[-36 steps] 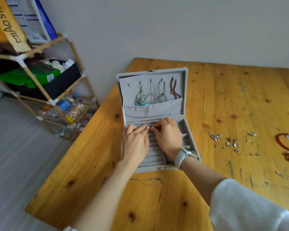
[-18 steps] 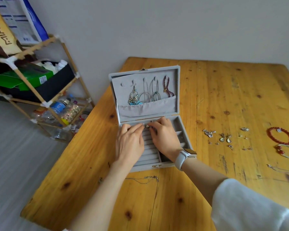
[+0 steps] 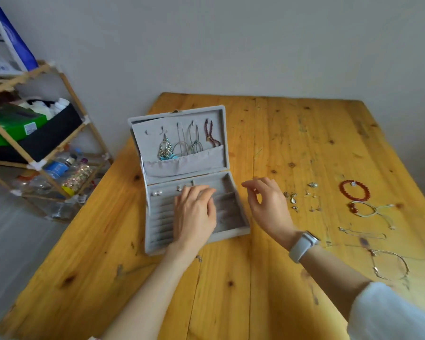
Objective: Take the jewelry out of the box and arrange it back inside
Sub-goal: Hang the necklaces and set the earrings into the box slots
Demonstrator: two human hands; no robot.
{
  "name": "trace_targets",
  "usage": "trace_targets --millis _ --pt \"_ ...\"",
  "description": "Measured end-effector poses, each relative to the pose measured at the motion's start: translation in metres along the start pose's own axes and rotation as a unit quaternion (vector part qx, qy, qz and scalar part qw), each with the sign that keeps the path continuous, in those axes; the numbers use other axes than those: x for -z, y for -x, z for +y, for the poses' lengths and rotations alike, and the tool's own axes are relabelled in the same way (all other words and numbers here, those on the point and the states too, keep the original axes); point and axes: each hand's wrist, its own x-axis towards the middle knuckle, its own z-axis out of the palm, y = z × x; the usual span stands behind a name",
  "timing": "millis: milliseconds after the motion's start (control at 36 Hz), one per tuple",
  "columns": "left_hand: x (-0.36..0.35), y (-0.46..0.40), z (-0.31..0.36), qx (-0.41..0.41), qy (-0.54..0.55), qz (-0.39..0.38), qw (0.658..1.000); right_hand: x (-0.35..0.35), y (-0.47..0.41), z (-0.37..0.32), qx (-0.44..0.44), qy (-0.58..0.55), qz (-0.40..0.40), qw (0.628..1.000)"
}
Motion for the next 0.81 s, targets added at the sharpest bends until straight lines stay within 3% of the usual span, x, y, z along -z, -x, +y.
trace_targets --millis 139,278,472,639,806 --pt "-0.021 -0.012 0.04 -0.029 -0.008 -0.071 0.997 0.021 -0.002 0.045 -0.088 0.107 -0.016 0.99" --pt "-0.043 -0.031 0.058 -0.034 -0.032 -0.181 0.982 0.029 -0.01 0.069 -0.117 0.145 -0.041 0.982" --pt "-0.07 -0.048 0.07 -0.04 -0.065 -0.206 0.976 0.047 -0.016 0.1 -0.16 0.178 0.011 0.971" --pt "-0.082 -0.043 0.07 -0.031 -0.063 -0.181 0.981 0.063 -0.017 0.123 -0.216 0.212 0.004 0.953" --pt "-0.082 -0.042 0.069 -0.026 -0.067 -0.172 0.982 0.061 -0.015 0.127 -0.205 0.185 -0.014 0.961"
